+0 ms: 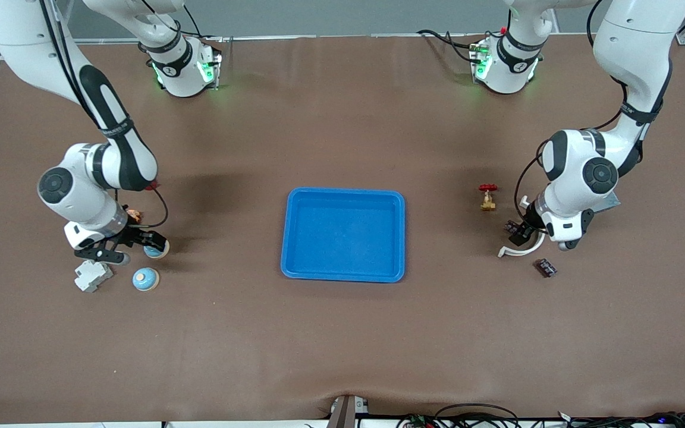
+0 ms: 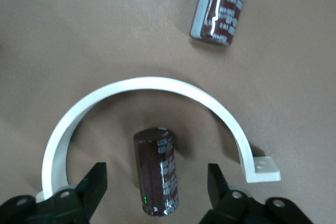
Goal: Place electrolytic capacitor and blue bell in tray
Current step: 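Grasp the capacitor with the left gripper while the right gripper grasps a blue bell, then carry the capacitor and bell over the blue tray with both grippers, then release the capacitor and bell into the tray and lift both grippers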
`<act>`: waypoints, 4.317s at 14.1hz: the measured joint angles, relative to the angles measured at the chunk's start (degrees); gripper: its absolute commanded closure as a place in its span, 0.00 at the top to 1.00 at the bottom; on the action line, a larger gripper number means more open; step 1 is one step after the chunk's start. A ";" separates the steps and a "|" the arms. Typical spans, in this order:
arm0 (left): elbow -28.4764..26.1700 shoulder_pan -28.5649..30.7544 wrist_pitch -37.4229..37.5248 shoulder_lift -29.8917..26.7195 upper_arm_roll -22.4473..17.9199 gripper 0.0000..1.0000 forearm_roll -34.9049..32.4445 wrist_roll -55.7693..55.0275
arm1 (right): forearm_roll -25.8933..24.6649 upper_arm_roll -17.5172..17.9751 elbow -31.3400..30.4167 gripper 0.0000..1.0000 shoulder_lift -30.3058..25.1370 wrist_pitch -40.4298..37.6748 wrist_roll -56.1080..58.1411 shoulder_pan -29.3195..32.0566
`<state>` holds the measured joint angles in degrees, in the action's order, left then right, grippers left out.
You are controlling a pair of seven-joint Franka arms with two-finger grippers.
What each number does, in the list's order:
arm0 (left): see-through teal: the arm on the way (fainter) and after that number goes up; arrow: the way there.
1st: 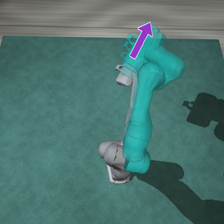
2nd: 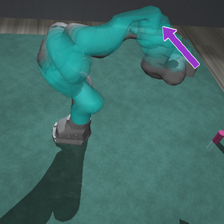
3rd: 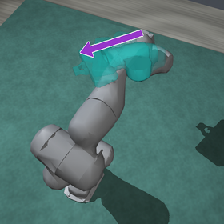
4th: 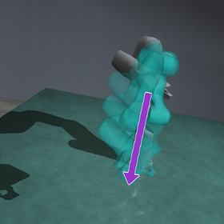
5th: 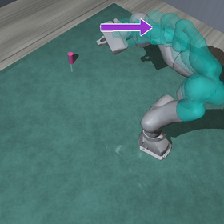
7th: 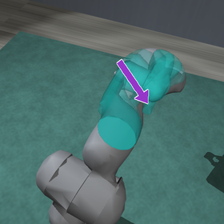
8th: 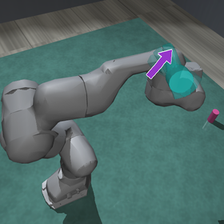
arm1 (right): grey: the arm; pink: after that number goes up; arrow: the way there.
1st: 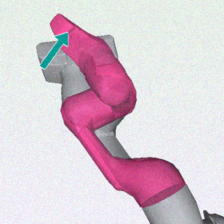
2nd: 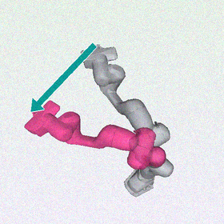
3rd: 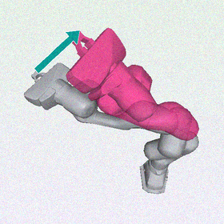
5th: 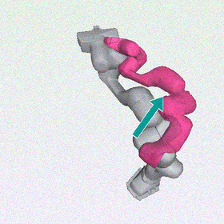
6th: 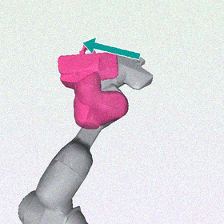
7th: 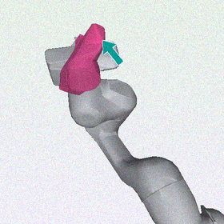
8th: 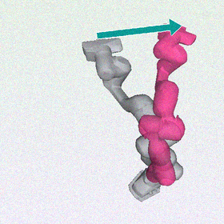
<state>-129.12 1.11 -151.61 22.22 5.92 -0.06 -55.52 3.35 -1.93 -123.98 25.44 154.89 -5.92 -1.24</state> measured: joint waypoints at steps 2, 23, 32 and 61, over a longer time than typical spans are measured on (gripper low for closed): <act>0.01 -0.38 -0.01 0.66 0.04 0.45 0.00 -0.02 | 0.00 0.01 0.04 1.00 1.06 0.84 -1.02 -0.99; 26.66 -26.78 9.83 7.88 0.63 0.00 0.00 -42.21 | -2.44 -0.19 1.79 0.00 3.09 -0.28 -2.39 -2.13; 32.27 -37.03 9.69 15.85 0.51 0.00 0.00 -47.68 | -2.37 0.25 10.59 0.00 -0.37 -18.40 -22.30 -16.05; 39.21 -20.49 43.04 1.73 -7.38 1.00 -2.56 -20.20 | -2.43 0.18 23.25 0.59 13.83 -12.30 -65.27 -40.74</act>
<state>-89.92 -19.38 -108.57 23.95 -1.46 -2.62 -75.71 0.92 -1.75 -100.73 39.27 142.59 -71.19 -41.98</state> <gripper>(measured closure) 0.000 0.326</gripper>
